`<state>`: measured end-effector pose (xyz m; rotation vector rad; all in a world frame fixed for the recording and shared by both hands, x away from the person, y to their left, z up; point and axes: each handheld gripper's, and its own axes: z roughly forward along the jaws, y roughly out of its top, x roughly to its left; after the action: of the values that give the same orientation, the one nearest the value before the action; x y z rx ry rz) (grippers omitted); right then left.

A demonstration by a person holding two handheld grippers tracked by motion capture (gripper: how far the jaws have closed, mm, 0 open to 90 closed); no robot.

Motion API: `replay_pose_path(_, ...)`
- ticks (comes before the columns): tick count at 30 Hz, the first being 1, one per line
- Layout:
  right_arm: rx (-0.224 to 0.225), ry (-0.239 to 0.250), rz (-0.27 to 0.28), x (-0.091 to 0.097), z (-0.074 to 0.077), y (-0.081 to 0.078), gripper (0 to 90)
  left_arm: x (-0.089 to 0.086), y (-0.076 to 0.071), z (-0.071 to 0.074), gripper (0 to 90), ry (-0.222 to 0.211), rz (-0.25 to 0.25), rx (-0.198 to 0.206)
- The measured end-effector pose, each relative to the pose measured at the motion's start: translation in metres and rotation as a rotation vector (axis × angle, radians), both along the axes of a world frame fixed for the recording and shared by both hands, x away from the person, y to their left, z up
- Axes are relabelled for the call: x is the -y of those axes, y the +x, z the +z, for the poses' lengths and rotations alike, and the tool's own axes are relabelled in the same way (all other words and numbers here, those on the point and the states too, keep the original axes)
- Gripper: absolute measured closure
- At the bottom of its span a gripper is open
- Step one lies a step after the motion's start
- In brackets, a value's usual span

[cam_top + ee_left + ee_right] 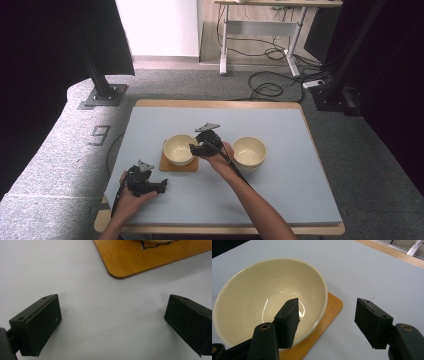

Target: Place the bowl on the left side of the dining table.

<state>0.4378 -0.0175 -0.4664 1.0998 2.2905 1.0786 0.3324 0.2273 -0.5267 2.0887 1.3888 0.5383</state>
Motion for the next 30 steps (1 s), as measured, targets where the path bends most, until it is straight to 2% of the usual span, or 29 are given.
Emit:
replay_pose_path(6,0.042,0.019,0.016,0.014,0.012,-0.008,37.2,0.0,0.0,0.0,1.1,0.0,-0.001,-0.001)
replay_pose_path(13,0.07,0.041,0.016,0.031,0.022,-0.018,37.5,0.0,0.0,0.0,1.1,-0.001,0.0,-0.001)
replay_pose_path(22,0.083,0.063,0.012,0.058,0.026,-0.028,40.0,0.0,0.0,0.0,1.0,0.001,-0.001,-0.002)
replay_pose_path(30,0.091,0.078,-0.015,0.084,0.03,-0.037,39.8,0.0,0.0,0.0,1.0,-0.002,0.0,-0.002)
